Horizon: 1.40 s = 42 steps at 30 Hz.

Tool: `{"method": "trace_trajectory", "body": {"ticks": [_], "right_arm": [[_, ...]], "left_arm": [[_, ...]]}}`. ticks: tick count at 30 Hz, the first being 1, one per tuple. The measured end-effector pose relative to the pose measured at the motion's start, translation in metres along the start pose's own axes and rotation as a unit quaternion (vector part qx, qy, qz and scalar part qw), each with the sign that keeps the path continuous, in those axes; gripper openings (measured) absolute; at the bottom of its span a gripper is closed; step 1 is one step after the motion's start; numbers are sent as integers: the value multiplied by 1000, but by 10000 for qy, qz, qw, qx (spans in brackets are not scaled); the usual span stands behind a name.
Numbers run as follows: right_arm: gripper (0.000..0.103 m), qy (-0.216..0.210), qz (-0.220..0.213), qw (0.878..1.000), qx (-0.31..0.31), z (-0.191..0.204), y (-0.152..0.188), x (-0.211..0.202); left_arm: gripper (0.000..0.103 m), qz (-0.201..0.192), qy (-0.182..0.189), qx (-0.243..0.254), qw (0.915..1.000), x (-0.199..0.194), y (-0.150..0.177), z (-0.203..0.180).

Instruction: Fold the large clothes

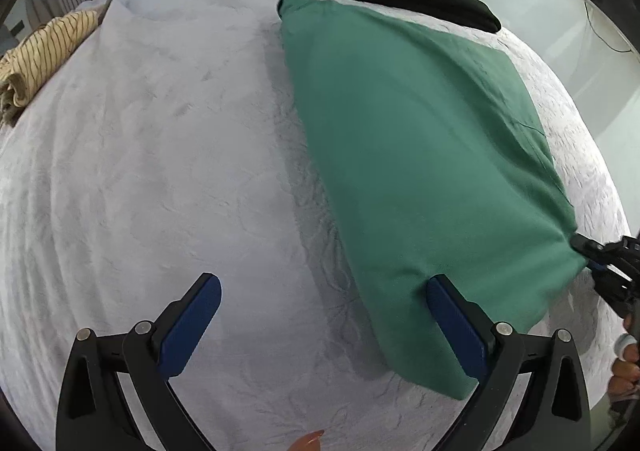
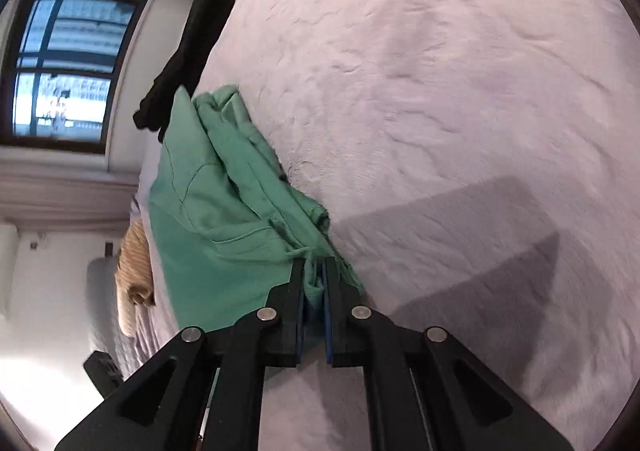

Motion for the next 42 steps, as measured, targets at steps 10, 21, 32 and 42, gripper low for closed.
{"method": "trace_trajectory", "body": {"ticks": [10, 21, 32, 42], "right_arm": [[55, 84, 127, 9802, -1973, 104, -44, 3], [3, 330, 619, 9739, -2157, 128, -90, 74], [6, 552, 799, 9760, -1947, 103, -101, 85], [5, 1035, 666, 9703, -2084, 53, -34, 16]], "left_arm": [[103, -63, -119, -391, 9991, -9, -20, 11], [103, 90, -42, -330, 9994, 8, -14, -10], [103, 246, 44, -340, 9991, 16, -16, -13], [103, 298, 92, -128, 9994, 25, 10, -19]]}}
Point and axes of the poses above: each gripper's, at about its wrist camera, not at the fingertips, and x roughly the way its jaws point, z to its left, y to its underside, the point moved 6 cm from there along x, roughly the way its jaws point, and after that the axes turned 2 degrees about z, right-handed, at the moved point
